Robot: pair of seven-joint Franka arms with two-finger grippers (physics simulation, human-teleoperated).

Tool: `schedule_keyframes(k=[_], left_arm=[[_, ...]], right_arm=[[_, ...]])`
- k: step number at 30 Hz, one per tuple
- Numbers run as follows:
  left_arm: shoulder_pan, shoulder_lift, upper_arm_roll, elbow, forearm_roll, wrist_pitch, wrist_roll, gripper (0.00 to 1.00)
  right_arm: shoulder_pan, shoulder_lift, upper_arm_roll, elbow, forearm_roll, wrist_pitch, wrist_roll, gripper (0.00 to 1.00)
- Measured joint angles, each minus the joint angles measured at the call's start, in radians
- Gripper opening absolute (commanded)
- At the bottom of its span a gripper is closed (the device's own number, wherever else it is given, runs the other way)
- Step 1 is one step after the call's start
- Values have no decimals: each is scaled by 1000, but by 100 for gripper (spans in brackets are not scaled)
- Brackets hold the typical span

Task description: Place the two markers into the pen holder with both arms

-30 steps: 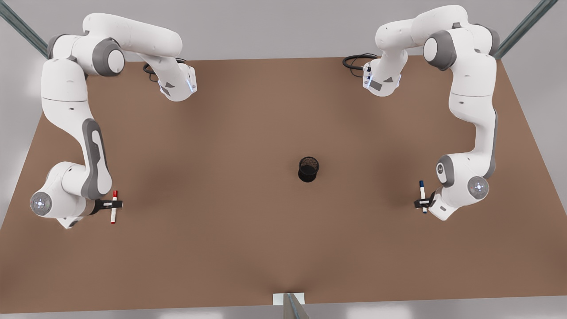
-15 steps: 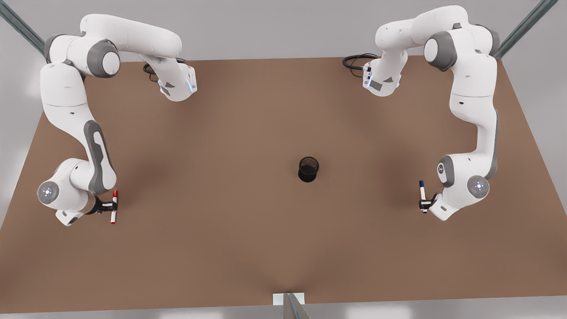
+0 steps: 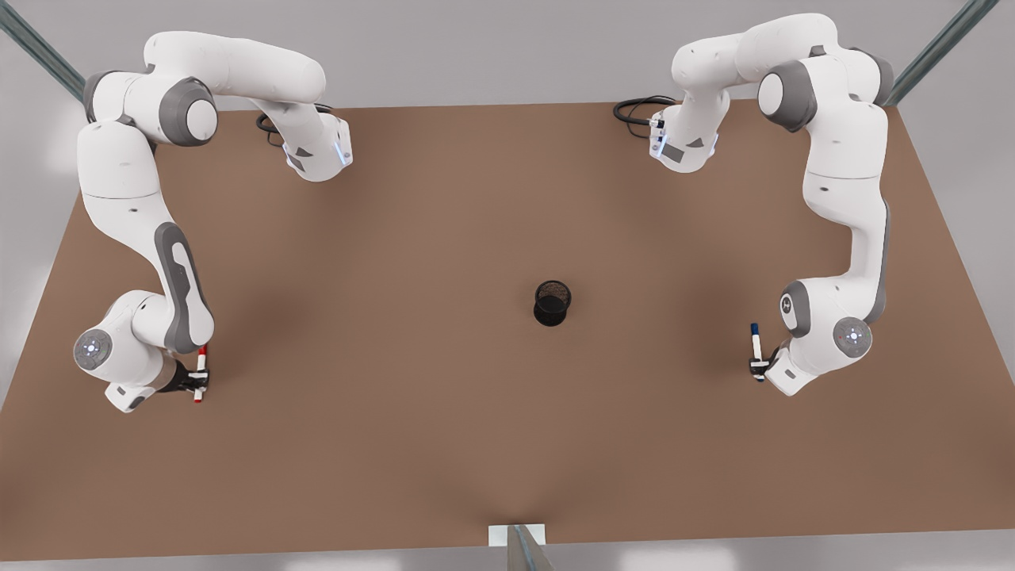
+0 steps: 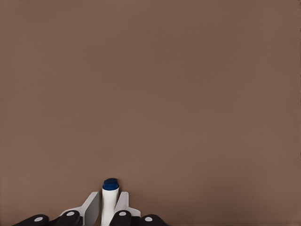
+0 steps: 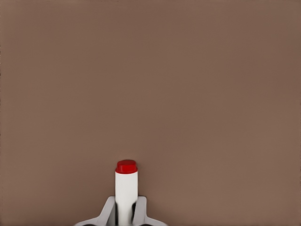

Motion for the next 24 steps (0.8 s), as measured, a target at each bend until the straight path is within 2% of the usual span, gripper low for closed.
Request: schedule_keyframes(k=[4, 6, 7, 9, 11, 14, 17, 24], left_arm=[[0, 4, -1, 0, -1, 0, 3, 38], [0, 7, -1, 0, -2, 1, 4, 37], [0, 9, -1, 0, -2, 1, 4, 37], [0, 11, -1, 3, -2, 1, 5, 32], [0, 11, -1, 4, -2, 1, 4, 30], [1, 11, -1, 5, 1, 1, 2, 28], [1, 12, -1, 5, 2, 2, 0, 28], [0, 18, -1, 5, 3, 3, -7, 28]], right_arm=[[34, -43, 21, 3, 3, -18, -11, 21], [26, -106, 90, 1, 5, -40, -16, 21], [-11, -133, 165, -1, 5, -48, -19, 21], [-175, -156, 422, -5, 6, -66, -23, 21], [-283, -162, 619, -21, 6, -79, -26, 21], [-299, -159, 785, -27, 6, -75, -29, 21], [-184, -156, 833, -27, 5, -31, -22, 21], [185, -102, 830, -29, -7, 254, 35, 21]])
